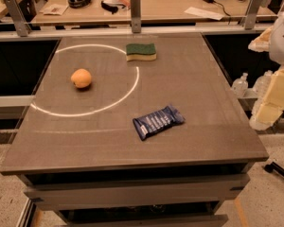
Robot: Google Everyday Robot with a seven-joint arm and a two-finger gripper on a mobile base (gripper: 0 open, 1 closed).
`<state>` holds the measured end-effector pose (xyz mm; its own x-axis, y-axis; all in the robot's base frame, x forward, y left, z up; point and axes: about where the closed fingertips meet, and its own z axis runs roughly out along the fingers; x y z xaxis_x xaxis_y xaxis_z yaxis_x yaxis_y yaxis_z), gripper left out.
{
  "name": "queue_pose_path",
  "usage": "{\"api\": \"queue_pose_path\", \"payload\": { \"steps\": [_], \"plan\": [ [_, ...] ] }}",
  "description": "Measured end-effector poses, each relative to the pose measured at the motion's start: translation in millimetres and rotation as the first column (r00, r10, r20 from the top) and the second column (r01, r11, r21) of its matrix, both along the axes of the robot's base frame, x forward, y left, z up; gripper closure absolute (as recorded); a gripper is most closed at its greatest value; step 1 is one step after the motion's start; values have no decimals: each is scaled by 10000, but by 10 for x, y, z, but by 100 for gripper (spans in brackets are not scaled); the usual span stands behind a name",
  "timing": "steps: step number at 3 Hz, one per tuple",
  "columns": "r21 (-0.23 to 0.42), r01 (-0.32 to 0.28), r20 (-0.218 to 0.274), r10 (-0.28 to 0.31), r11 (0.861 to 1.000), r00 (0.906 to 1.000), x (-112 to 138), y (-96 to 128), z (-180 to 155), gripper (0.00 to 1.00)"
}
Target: Move rxbar blueberry near sponge
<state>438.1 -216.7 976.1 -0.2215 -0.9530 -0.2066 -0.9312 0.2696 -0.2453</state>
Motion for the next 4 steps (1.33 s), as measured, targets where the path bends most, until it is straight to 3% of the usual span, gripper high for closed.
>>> {"api": "queue_pose_path", "payload": {
  "steps": [1, 2, 3, 4],
  "plan": [
    [76, -121, 92, 120, 9999, 9999, 0, 27, 17, 0],
    [505, -829, -102, 835, 9953, 9965, -9, 197, -75, 0],
    [1007, -1766, -518, 1824, 9791, 9819, 12, 433, -250, 0],
    [1687, -2492, -658, 2631, 9537, 9625, 102, 643, -443, 0]
  ]
}}
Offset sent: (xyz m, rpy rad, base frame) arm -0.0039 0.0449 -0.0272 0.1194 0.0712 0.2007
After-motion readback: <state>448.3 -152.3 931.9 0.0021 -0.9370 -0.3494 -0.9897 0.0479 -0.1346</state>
